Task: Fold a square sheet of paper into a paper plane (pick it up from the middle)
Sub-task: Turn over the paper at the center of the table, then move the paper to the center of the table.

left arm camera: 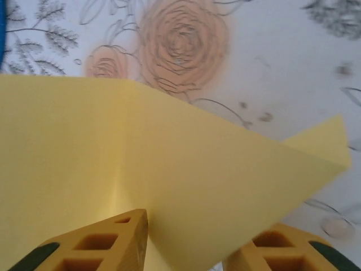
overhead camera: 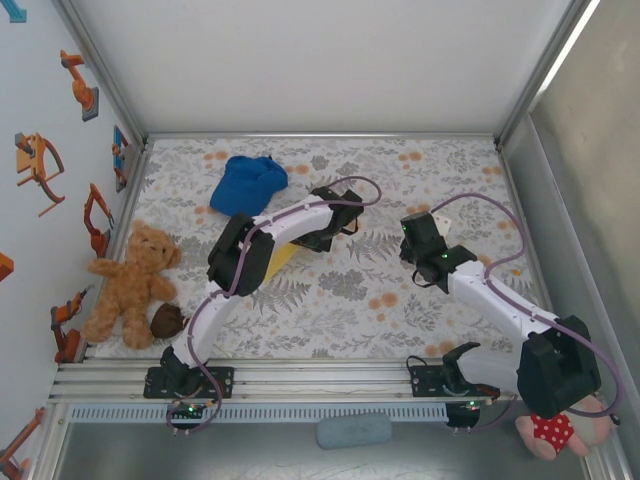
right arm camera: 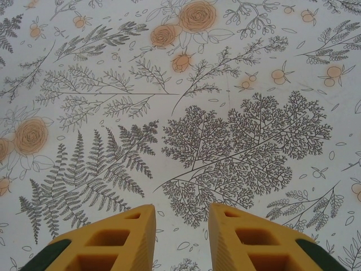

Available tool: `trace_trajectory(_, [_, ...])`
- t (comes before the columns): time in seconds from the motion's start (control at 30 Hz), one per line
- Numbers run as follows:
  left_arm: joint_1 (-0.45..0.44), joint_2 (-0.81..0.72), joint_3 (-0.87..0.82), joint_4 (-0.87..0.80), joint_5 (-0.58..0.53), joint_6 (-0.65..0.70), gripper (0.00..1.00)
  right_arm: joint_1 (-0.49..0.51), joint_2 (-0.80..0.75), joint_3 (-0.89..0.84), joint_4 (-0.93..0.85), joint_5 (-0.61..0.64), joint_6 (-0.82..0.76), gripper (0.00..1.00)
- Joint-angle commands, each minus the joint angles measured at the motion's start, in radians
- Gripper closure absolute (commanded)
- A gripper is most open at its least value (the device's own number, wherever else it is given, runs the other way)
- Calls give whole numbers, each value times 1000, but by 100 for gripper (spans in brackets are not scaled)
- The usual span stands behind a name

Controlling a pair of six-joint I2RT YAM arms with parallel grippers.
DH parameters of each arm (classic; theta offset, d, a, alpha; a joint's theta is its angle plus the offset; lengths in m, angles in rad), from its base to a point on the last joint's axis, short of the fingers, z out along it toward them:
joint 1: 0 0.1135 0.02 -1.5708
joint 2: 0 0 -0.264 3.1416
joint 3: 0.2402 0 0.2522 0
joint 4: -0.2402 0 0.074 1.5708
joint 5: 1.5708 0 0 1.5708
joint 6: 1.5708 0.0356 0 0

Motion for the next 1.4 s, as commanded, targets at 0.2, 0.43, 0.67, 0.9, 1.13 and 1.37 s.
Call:
trace_trajectory(0.2, [-26, -201, -103, 112, 153, -53, 47, -13, -5, -10, -7, 33, 30, 70])
trace_trajectory(0.43, [-30, -387, -243, 289, 354, -58, 44, -14, 5, -6, -3, 13, 33, 70])
trace_trajectory(0.67, [11, -628, -537, 520, 525, -102, 43, -15, 31, 5, 20, -35, 21, 68])
trace_trajectory(0.9, [85, -749, -802, 689, 636, -180, 43, -14, 75, 20, 40, -72, 22, 64])
trace_trajectory(1.13, [105, -692, -845, 703, 596, -176, 45, -15, 113, 42, 51, -109, 20, 63])
trace_trajectory(1.37, [147, -618, -834, 719, 583, -139, 45, -13, 123, 54, 49, -119, 15, 63])
